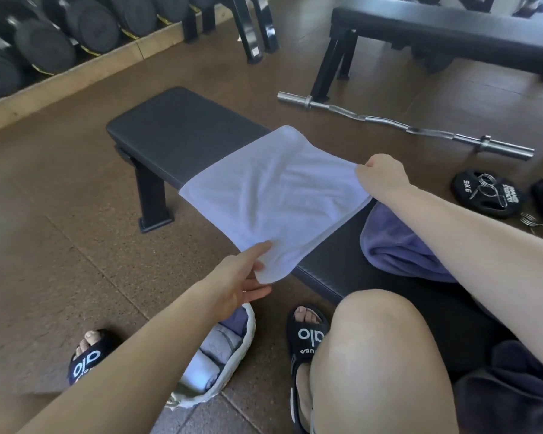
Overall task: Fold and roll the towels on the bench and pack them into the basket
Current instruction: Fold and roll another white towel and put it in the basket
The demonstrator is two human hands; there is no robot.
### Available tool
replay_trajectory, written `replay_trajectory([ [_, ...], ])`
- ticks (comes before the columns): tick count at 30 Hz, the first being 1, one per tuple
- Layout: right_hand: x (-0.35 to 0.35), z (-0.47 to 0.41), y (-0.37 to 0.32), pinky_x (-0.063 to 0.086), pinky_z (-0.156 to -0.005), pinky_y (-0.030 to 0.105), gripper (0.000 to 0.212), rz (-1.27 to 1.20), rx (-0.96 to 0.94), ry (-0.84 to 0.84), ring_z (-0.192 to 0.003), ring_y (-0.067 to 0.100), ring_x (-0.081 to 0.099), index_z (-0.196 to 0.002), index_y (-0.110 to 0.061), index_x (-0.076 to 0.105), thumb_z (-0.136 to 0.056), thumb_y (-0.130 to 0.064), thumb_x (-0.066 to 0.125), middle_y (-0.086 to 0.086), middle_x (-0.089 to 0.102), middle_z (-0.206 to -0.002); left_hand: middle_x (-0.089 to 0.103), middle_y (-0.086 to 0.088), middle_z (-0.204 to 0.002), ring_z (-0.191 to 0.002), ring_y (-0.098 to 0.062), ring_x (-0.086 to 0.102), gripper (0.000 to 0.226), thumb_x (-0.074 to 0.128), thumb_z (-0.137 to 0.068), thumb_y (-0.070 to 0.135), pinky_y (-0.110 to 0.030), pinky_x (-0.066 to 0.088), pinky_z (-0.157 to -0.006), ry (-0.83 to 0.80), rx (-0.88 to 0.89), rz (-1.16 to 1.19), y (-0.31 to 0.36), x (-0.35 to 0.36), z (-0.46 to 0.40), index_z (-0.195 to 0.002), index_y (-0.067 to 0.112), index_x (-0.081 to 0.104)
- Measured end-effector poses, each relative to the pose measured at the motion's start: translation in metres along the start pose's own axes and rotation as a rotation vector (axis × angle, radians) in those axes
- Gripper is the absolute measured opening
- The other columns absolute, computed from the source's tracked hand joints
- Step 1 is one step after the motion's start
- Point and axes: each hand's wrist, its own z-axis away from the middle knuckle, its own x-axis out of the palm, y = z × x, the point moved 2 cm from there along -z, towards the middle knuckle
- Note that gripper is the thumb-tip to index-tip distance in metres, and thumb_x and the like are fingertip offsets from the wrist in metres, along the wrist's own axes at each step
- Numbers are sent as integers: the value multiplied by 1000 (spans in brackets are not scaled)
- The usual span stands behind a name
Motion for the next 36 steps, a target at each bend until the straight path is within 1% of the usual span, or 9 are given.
replay_trajectory([
  [6,-6,4,-5,31,-50,25,18,62,38,-69,-55,20,41,-66,-8,45,-82,-14,51,3,47,-66,66,-13,-98,-89,-25,69,28,77,-88,23,-38,60,-86,-19,7,158,-3,5,10,-103,3,65],
  [9,-9,6,-6,31,-50,25,21,114,35,-105,-55,21,42,-66,-9,44,-85,-15,50,4,48,-67,71,-13,-99,-85,-22,69,19,69,-94,14,-34,62,-78,-51,1,219,-3,8,10,-109,3,67],
  [13,-13,2,-6,47,-53,25,18,44,108,-164,-58,28,61,-79,-6,58,-88,-18,48,12,63,-75,74,-12,-106,-85,-20,73,23,56,-101,10,-32,62,-72,-28,19,184,-3,8,10,-122,5,64],
  [19,-21,-5,0,54,-69,29,21,-147,190,-359,-88,25,67,-106,-7,65,-91,-21,61,11,67,-100,71,-9,-95,-74,-16,70,26,44,-106,13,-33,62,-70,41,104,151,0,7,12,-124,9,61],
  [21,-27,-5,-1,54,-70,30,24,-123,164,-428,-88,23,66,-111,-9,64,-90,-22,64,10,67,-105,70,-9,-95,-74,-15,69,27,43,-106,15,-32,62,-69,63,128,134,0,5,12,-126,9,60],
  [27,-26,0,-6,51,-68,26,25,46,175,-540,-75,19,58,-111,-13,66,-94,-31,63,8,68,-106,65,-9,-96,-87,-20,68,26,55,-103,31,-39,61,-84,53,136,47,0,4,17,-117,10,63],
  [30,-24,4,-9,47,-62,26,24,67,187,-557,-68,17,55,-109,-13,67,-95,-31,60,8,68,-98,67,-8,-97,-87,-19,68,26,58,-101,22,-39,61,-87,40,131,7,-5,4,16,-123,8,63],
  [33,-23,6,-9,45,-61,26,21,-14,232,-576,-70,17,53,-107,-14,66,-95,-30,61,5,64,-91,68,-7,-92,-83,-18,70,28,51,-103,13,-39,60,-87,37,132,58,-7,3,14,-128,6,60],
  [36,-23,12,-11,54,-60,27,16,-210,288,-614,-77,19,60,-109,-12,66,-96,-22,63,6,63,-89,70,-10,-97,-82,-18,71,27,45,-105,12,-37,61,-84,5,155,93,-3,2,17,-129,9,59],
])
